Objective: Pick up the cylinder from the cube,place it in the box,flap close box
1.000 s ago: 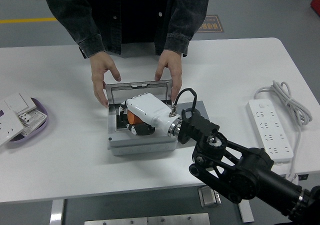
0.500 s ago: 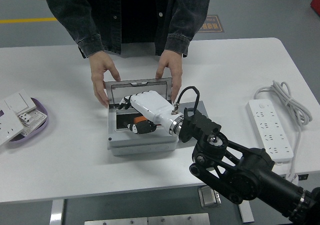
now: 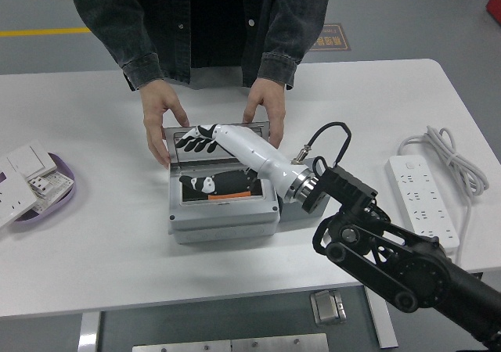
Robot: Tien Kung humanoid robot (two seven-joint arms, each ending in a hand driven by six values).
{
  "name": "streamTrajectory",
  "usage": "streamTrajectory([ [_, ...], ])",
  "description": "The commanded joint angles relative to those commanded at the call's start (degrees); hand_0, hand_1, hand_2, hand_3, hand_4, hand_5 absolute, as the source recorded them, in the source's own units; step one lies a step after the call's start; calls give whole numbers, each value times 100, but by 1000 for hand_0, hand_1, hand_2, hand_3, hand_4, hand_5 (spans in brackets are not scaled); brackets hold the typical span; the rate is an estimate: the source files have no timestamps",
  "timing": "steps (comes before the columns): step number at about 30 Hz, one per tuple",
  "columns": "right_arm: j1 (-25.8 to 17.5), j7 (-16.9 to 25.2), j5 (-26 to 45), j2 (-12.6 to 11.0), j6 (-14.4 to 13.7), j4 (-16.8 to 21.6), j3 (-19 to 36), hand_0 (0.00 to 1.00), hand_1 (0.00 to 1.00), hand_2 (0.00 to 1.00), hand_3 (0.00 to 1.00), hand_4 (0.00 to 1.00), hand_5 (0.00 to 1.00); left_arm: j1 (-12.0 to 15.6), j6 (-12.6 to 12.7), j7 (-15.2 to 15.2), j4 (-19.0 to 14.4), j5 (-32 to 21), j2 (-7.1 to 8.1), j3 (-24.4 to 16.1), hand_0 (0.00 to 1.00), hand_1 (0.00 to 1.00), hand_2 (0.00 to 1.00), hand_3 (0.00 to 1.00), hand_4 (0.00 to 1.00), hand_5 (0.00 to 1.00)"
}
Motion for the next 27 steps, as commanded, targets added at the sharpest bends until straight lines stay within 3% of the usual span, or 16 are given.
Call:
streamTrajectory([
  [1,78,-7,149,-61,-14,-38,46,457,616,669,688,807,369,-6,-1,-1,1,16,7,-13,620,624,596,666,711,242],
  [2,141,-10,270,-105,-24,-87,76,362,571,654,676,804,387,-11,-1,-4,2,23,12,-18,619,624,595,664,710,241],
  [7,572,59,724,-294,-59,-666,79,362,571,654,676,804,387,-35,-1,-24,11,-9,18,17,619,624,595,664,710,241],
  [17,1106,295,192,-277,88,-1915,-32,379,583,636,674,773,376,-68,-3,-30,13,-42,4,81,619,624,595,664,709,237],
  [22,1101,330,185,-199,73,-2055,-161,375,547,621,665,766,375,-87,-6,-45,19,-48,4,99,619,624,595,665,708,236],
  [27,984,309,154,-187,63,-1851,-305,375,525,615,661,764,377,-87,-15,-61,26,-10,-2,66,619,624,594,663,707,235],
])
